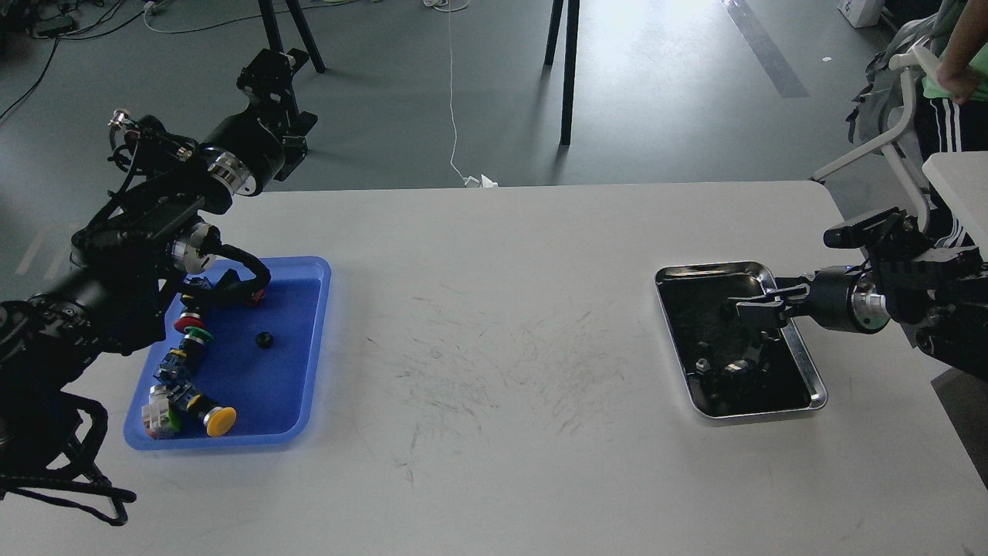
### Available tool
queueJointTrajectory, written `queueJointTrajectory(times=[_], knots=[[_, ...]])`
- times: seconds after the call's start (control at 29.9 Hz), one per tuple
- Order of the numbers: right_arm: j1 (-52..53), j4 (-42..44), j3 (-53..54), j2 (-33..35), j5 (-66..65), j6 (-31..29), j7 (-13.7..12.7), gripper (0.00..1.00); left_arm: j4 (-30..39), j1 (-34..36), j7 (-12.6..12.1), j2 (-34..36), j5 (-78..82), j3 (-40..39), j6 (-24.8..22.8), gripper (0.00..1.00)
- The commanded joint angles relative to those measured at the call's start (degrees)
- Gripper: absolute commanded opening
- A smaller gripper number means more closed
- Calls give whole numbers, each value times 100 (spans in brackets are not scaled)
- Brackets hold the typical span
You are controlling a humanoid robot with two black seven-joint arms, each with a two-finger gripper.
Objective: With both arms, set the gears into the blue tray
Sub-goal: 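Lower the right gripper into the metal tray and the left into the blue tray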
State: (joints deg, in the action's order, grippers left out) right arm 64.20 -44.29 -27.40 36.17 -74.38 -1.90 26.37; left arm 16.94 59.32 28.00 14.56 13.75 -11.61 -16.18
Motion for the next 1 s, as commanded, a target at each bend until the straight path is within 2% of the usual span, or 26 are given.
queueJointTrajectory(times=[0.0, 0.47, 0.77, 0.97], knots=[[-83, 140, -2, -127, 3, 58, 0, 95, 3, 1, 0, 3, -13, -113, 0, 99], [-277, 386, -11, -365, -6, 198, 9, 94, -15, -78, 0, 3, -30, -166, 1, 98], [-382, 403, -81, -374, -24, 260, 44, 83, -15, -87, 0, 3, -92, -166, 9, 98], [-470, 772, -81, -558, -24, 269, 44, 83, 2, -131, 0, 21, -215, -166, 1, 99]])
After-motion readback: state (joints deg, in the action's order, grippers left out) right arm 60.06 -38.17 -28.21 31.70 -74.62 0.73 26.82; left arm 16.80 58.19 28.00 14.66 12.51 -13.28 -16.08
